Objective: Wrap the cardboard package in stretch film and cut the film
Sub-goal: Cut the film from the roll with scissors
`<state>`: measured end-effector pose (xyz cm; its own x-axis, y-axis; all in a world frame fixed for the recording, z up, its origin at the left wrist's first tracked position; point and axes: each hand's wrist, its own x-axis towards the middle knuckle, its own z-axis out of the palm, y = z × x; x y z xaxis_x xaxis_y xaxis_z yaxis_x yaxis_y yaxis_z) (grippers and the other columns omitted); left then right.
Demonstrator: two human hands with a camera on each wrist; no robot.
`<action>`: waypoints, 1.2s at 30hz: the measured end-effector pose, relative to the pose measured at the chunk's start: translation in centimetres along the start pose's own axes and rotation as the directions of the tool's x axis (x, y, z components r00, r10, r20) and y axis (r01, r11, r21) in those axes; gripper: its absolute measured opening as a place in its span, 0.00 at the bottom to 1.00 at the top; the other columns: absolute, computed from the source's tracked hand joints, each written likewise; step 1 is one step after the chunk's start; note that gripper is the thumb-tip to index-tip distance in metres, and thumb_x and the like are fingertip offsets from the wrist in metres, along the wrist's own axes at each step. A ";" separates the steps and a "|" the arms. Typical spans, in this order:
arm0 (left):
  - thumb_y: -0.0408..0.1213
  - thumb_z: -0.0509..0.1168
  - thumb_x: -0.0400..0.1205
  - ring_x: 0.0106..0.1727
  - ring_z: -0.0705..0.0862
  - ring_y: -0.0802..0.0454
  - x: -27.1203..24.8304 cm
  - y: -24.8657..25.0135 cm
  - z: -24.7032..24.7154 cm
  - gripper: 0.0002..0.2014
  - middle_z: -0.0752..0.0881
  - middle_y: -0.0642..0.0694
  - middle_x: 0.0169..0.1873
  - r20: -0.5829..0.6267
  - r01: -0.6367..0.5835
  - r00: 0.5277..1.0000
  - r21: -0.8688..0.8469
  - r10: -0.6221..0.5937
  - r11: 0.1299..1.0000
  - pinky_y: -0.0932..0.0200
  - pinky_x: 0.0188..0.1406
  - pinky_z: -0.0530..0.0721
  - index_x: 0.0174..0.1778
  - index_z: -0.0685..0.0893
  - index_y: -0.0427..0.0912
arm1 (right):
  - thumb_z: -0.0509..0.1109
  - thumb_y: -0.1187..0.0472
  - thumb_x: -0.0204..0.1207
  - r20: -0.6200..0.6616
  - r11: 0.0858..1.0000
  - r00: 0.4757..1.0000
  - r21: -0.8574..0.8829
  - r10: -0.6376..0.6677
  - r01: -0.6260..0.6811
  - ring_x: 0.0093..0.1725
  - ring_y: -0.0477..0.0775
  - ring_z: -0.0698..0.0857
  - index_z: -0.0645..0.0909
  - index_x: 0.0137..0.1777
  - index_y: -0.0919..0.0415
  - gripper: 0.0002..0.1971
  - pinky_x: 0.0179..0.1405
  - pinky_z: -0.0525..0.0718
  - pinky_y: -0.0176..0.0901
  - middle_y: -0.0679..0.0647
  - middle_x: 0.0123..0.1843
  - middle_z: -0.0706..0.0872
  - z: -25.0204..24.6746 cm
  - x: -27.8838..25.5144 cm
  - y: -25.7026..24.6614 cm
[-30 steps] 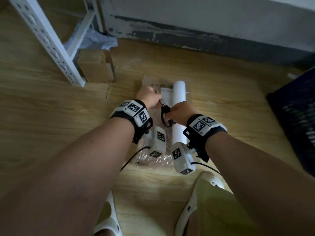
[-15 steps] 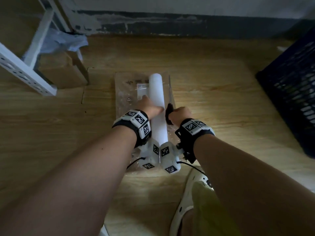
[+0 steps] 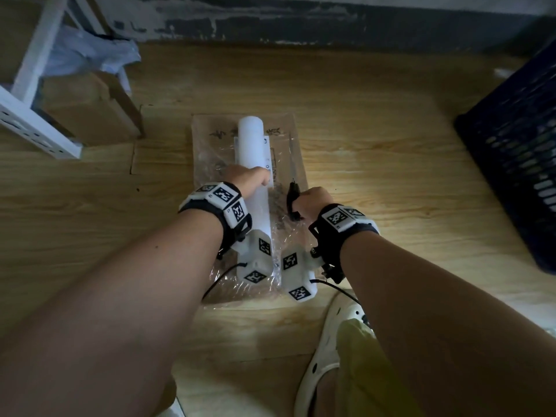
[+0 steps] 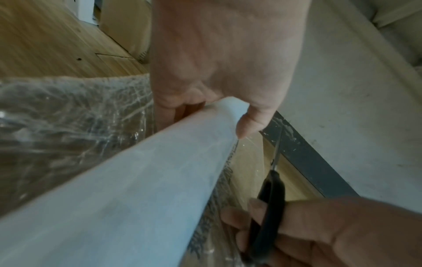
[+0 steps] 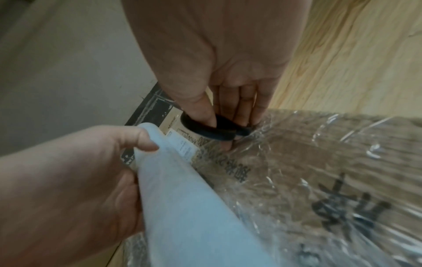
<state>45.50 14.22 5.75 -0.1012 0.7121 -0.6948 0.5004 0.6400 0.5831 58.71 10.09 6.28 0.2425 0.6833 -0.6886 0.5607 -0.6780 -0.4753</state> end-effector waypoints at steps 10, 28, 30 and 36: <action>0.39 0.65 0.60 0.45 0.78 0.42 -1.0 -0.6 -1.7 0.24 0.79 0.39 0.46 0.074 0.054 0.996 -0.208 -0.039 0.977 0.55 0.44 0.78 0.52 0.75 0.37 | 0.64 0.52 0.81 -0.040 1.000 0.999 0.013 -0.006 0.007 0.41 0.59 0.84 0.83 0.59 0.69 0.20 0.35 0.79 0.42 0.60 0.46 0.87 1.1 0.5 -0.3; 0.44 0.71 0.70 0.50 0.83 0.42 -0.4 -1.3 -2.7 0.21 0.83 0.39 0.51 0.120 0.100 0.990 -0.212 -0.075 0.972 0.49 0.55 0.82 0.55 0.79 0.38 | 0.68 0.42 0.75 -0.052 0.999 0.999 -0.040 0.010 -0.012 0.41 0.59 0.87 0.86 0.54 0.65 0.24 0.36 0.82 0.41 0.60 0.48 0.91 2.8 1.9 -0.1; 0.51 0.68 0.65 0.48 0.82 0.42 -0.3 -1.5 -3.3 0.30 0.82 0.40 0.50 0.084 0.128 0.990 -0.236 -0.111 0.963 0.52 0.51 0.80 0.60 0.78 0.38 | 0.68 0.42 0.76 -0.030 1.000 0.999 -0.027 0.011 -0.012 0.41 0.58 0.88 0.86 0.53 0.65 0.24 0.38 0.85 0.42 0.58 0.46 0.91 2.7 2.2 -0.1; 0.53 0.66 0.58 0.49 0.81 0.43 0.2 -1.8 -4.6 0.32 0.82 0.38 0.49 0.095 0.137 0.989 -0.303 -0.113 0.943 0.46 0.62 0.77 0.55 0.79 0.38 | 0.72 0.45 0.75 0.019 0.998 1.000 0.053 0.024 -0.025 0.34 0.56 0.86 0.85 0.45 0.66 0.20 0.41 0.87 0.48 0.57 0.41 0.92 2.5 2.8 0.0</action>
<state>40.62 14.54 6.57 -0.0748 0.6047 -0.7930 0.1979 0.7884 0.5825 57.43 11.32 3.00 0.2409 0.6616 -0.7101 0.5116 -0.7083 -0.4864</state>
